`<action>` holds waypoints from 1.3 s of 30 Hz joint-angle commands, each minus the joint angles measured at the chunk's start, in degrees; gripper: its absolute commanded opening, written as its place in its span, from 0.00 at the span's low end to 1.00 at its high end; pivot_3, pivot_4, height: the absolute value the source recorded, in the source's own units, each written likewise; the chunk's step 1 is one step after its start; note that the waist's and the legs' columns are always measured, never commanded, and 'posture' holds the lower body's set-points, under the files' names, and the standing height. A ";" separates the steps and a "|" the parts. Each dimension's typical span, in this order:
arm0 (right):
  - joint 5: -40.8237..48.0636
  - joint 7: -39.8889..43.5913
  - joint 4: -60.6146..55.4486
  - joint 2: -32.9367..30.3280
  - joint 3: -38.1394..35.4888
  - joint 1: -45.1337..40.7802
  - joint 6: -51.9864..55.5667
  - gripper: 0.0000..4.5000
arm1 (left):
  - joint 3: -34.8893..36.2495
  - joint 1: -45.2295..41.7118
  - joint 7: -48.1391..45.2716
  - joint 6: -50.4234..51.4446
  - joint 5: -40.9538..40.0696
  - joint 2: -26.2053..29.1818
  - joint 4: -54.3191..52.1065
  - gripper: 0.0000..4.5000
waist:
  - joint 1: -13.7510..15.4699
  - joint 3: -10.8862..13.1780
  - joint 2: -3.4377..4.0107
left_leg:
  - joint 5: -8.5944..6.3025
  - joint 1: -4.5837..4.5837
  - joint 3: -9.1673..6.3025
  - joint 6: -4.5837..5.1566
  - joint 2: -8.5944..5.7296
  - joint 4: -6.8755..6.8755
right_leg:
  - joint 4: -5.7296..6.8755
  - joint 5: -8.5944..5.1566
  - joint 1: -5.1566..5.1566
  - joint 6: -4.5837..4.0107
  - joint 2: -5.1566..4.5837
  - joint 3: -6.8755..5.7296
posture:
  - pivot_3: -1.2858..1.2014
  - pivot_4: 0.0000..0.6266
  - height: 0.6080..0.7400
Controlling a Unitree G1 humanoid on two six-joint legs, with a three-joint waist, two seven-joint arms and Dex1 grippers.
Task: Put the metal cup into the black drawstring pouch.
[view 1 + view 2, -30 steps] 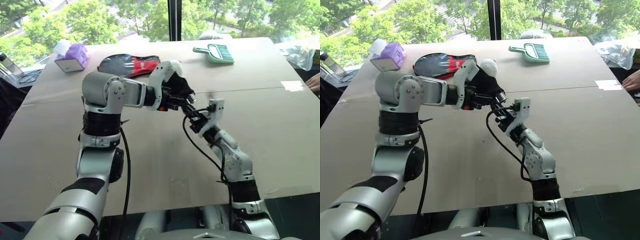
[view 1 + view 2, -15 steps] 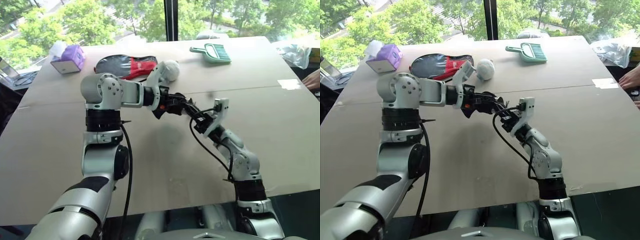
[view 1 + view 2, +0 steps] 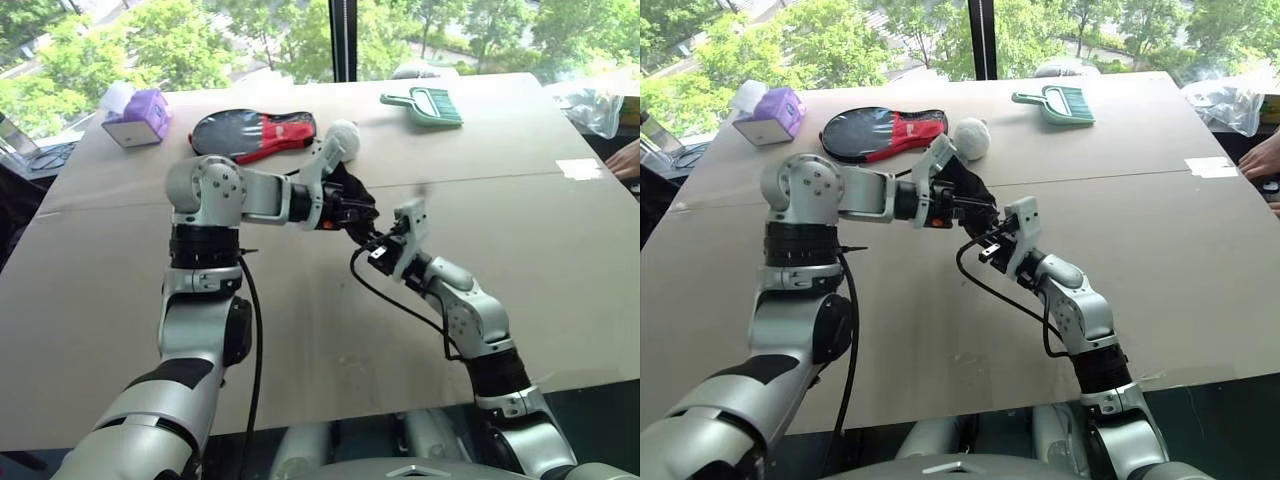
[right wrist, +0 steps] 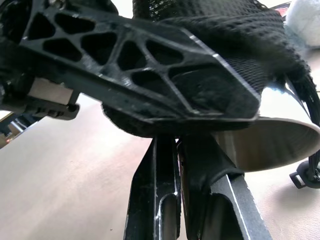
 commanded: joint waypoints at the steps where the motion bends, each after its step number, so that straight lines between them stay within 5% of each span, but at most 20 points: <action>1: 0.71 -0.91 -1.46 0.81 -1.89 -0.92 -0.88 0.03 | -0.23 -0.23 0.92 0.33 -2.55 0.25 -1.49 0.00 | 0.01 0.00 0.00 | 0.00 0.00 0.00 0.00 0.00 0.00 | 0.00 0.00 0.00 0.00 0.00 0.00 | 0.52 0.24 1.00; 9: -3.03 -0.83 -1.56 -0.37 0.01 -0.45 -3.60 0.03 | -0.37 -0.46 2.15 0.33 -4.36 0.94 -0.95 0.00 | -0.02 0.00 0.00 | 0.00 0.00 0.00 0.00 0.00 -0.01 | 0.00 0.00 0.00 0.00 0.00 0.00 | 0.52 0.24 1.00; 15: -16.22 -1.41 -2.50 -6.01 6.94 -0.64 -11.46 0.03 | -0.28 -0.20 1.71 0.28 -2.63 1.22 -1.54 0.00 | -0.04 0.00 0.00 | 0.00 0.00 0.00 0.00 -0.01 0.00 | 0.00 0.00 -0.01 0.00 0.01 -0.01 | 0.52 0.24 1.00; 22: -20.69 1.93 -6.57 -12.49 9.85 1.35 -11.12 0.03 | -5.50 4.62 -3.46 -4.03 -1.61 3.20 -8.38 0.00 | 0.08 0.00 0.00 | 0.00 0.00 0.01 0.00 -0.01 0.00 | -0.01 0.00 0.00 0.00 0.01 0.00 | 0.52 0.24 1.00; 30: -18.66 5.20 -9.50 -14.09 10.01 2.79 -7.23 0.03 | -25.81 10.25 -15.28 -28.53 13.41 17.07 -20.42 0.00 | 0.02 0.00 0.00 | 0.00 0.03 0.03 -0.01 0.00 -0.06 | -0.01 0.00 0.00 0.00 0.02 0.06 | 0.52 0.24 1.00; 39: -17.18 5.44 -7.47 -12.10 8.60 1.40 -7.35 0.03 | -27.84 12.08 -18.05 -35.32 20.46 18.97 -21.46 0.00 | 1.39 0.00 0.00 | 0.00 0.02 0.01 0.00 0.00 -0.04 | -0.04 0.00 0.01 0.00 0.02 0.04 | 0.52 0.24 1.00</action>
